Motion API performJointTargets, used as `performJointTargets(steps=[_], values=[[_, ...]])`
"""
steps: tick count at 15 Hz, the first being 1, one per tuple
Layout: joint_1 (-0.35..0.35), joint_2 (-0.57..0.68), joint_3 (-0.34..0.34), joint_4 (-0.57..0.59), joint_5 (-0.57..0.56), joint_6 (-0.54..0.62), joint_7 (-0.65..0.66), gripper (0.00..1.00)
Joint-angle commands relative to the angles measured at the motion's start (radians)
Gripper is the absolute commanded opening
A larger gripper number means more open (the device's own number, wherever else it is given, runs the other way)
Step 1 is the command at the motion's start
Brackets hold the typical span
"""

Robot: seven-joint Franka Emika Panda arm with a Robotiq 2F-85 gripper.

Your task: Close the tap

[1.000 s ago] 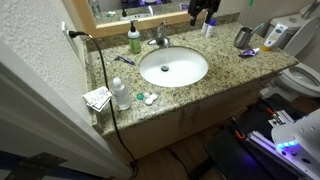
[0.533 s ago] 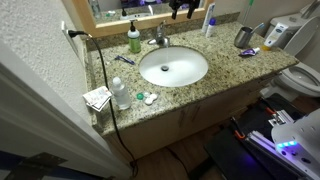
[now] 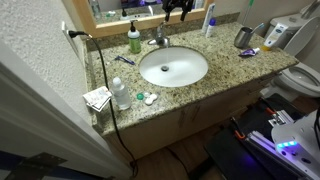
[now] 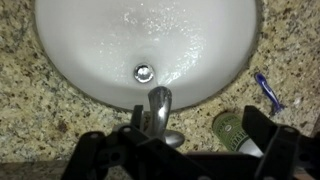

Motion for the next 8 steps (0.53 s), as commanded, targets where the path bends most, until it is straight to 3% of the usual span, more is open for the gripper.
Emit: performJointTargets(steps=[1,4,5,8], values=[[0.025,0.166,-0.013,0.219,-0.066,0.013,0.121,1.00],[0.052,0.272,-0.036,0.360,-0.122,-0.017,0.238,1.00],[0.031,0.185,-0.013,0.238,-0.098,0.012,0.183,1.00],[0.037,0.214,-0.015,0.264,-0.103,0.012,0.195,1.00]])
